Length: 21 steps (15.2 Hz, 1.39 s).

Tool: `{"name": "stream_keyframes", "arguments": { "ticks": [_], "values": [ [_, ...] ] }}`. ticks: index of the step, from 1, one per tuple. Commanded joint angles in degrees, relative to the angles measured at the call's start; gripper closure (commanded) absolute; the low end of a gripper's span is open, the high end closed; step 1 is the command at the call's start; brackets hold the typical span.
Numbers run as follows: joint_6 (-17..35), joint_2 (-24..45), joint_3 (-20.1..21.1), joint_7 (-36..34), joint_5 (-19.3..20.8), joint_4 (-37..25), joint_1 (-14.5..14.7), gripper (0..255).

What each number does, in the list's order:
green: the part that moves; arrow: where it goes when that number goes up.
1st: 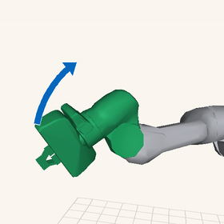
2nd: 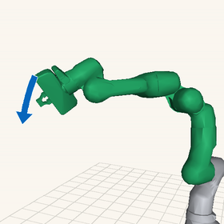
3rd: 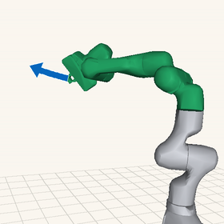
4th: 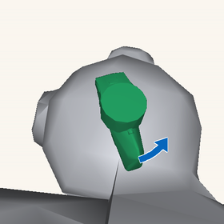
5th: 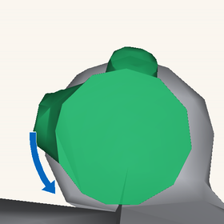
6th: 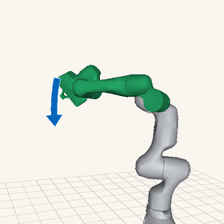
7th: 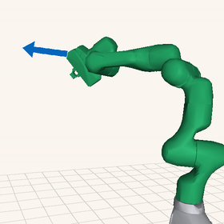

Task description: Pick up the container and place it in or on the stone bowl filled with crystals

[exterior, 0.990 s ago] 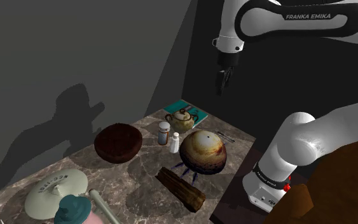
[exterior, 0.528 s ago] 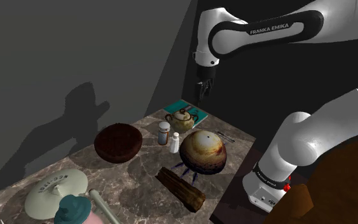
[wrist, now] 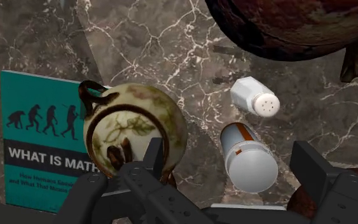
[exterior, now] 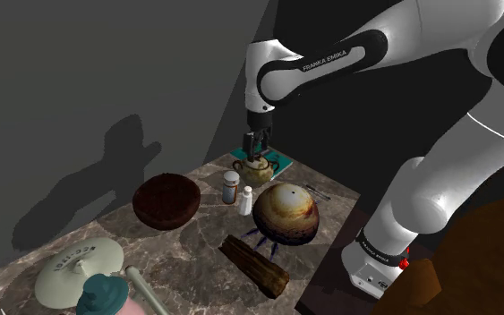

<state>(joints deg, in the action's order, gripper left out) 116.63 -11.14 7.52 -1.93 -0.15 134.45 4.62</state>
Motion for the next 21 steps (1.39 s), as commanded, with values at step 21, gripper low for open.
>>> {"name": "stream_keyframes", "arguments": {
  "ticks": [21],
  "values": [
    [14.8,24.2,1.9,-5.1,1.3,-9.4,2.1,0]
  ]
}}
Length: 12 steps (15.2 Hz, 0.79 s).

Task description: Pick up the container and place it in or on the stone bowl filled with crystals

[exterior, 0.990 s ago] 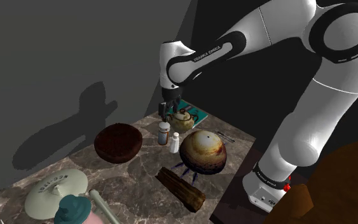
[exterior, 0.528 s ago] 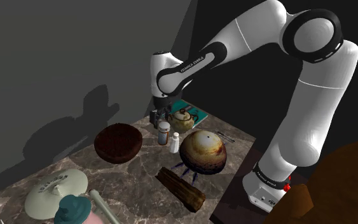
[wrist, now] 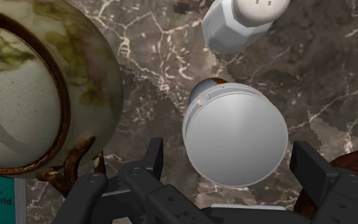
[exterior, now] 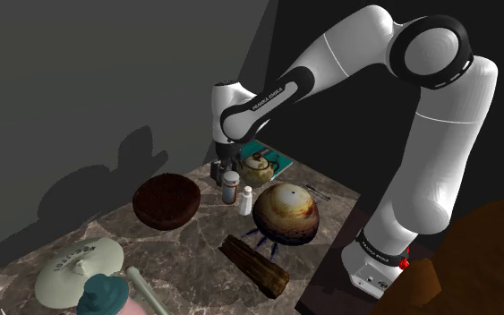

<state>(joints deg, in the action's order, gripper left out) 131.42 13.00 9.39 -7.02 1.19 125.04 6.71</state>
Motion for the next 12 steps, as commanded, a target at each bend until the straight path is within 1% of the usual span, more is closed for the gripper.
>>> {"name": "stream_keyframes", "arguments": {
  "ticks": [1,3,4,12],
  "values": [
    [0.0,0.0,0.0,0.0,0.0,0.0,0.0,0],
    [0.0,0.0,0.0,0.0,0.0,0.0,0.0,0],
    [0.0,0.0,0.0,0.0,0.0,0.0,0.0,255],
    [0.0,0.0,0.0,0.0,0.0,0.0,0.0,255]
  ]
}}
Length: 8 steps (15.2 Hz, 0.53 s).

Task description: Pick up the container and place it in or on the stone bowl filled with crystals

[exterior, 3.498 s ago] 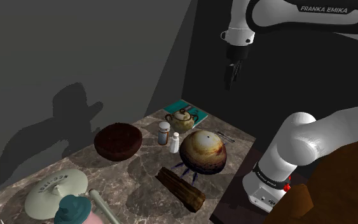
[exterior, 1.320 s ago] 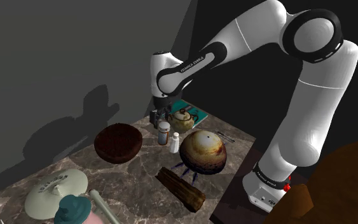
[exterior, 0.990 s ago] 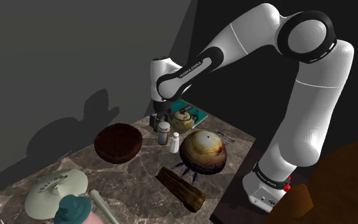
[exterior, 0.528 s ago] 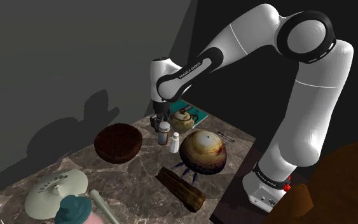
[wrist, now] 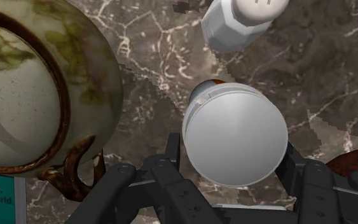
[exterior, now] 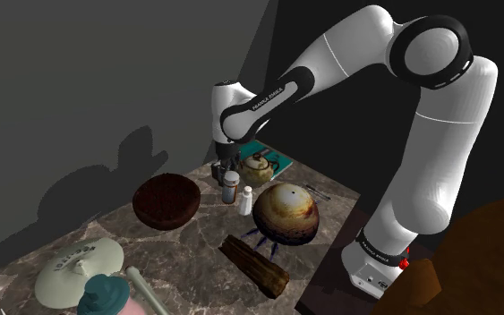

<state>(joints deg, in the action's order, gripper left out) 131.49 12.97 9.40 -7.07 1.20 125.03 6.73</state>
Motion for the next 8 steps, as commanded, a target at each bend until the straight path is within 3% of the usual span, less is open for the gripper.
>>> {"name": "stream_keyframes", "arguments": {
  "ticks": [1,8],
  "values": [
    [0.0,0.1,0.0,0.0,0.0,0.0,0.0,255],
    [-4.9,-3.6,0.2,0.5,-0.8,-1.3,-0.2,255]
  ]
}}
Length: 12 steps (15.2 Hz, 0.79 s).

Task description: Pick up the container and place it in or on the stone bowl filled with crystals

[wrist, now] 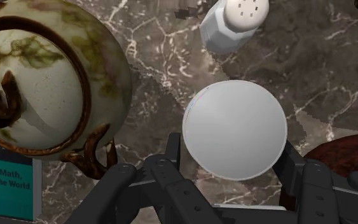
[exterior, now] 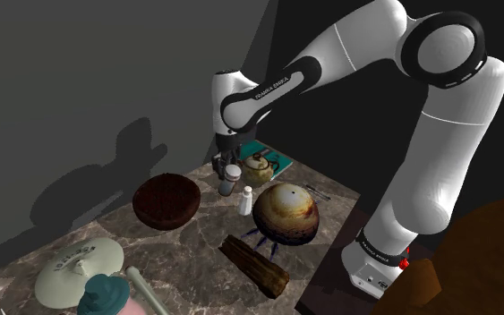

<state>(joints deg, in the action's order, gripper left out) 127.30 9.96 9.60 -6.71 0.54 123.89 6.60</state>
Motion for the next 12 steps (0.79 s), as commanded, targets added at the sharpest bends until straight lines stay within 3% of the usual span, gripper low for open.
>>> {"name": "stream_keyframes", "arguments": {
  "ticks": [1,12],
  "values": [
    [-1.4,-1.1,0.0,0.2,-0.2,-0.4,-0.1,255],
    [-9.4,-5.6,0.1,0.7,-1.1,-3.8,-0.3,255]
  ]
}}
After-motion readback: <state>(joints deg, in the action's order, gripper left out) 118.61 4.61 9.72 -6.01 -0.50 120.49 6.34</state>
